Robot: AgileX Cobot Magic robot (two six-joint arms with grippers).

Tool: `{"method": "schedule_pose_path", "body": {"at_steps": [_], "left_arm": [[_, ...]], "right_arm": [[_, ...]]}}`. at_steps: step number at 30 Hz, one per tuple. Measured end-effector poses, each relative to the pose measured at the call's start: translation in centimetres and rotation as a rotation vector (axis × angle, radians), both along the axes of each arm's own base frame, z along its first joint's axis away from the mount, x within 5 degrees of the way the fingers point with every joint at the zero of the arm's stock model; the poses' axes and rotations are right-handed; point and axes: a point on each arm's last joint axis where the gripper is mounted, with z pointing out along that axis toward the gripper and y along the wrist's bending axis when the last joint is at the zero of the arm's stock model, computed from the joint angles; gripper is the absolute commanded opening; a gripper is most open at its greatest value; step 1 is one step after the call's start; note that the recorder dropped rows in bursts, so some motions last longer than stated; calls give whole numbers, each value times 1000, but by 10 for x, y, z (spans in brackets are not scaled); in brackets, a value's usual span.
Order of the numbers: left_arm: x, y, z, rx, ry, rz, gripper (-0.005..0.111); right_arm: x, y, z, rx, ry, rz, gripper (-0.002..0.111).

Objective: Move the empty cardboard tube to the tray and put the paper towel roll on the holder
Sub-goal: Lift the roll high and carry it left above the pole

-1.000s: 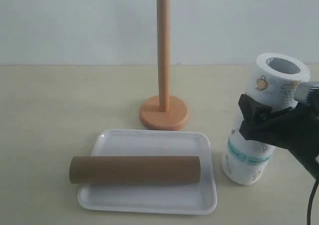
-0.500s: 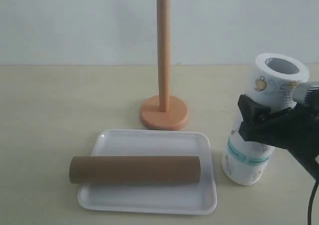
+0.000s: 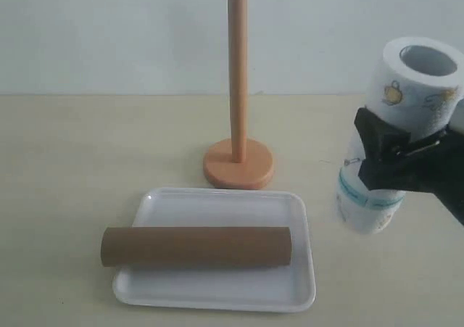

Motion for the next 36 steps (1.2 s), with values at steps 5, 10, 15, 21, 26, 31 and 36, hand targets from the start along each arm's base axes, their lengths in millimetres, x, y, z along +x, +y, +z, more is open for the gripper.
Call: {"method": "schedule_pose_path", "body": {"at_steps": [5, 10, 15, 21, 26, 31, 36], "left_arm": [[0, 0, 0, 0, 0, 0, 4], [0, 0, 0, 0, 0, 0, 4], [0, 0, 0, 0, 0, 0, 4], [0, 0, 0, 0, 0, 0, 4], [0, 0, 0, 0, 0, 0, 4], [0, 0, 0, 0, 0, 0, 4], [0, 0, 0, 0, 0, 0, 4]], "right_arm": [[4, 6, 35, -59, 37, 39, 0], [12, 18, 90, -145, 90, 111, 0], [17, 22, 145, -110, -19, 121, 0], [19, 26, 185, -155, -72, 139, 0], [16, 25, 230, -111, -174, 135, 0], [23, 29, 264, -22, -226, 139, 0], [49, 53, 275, 42, -208, 182, 0]]}}
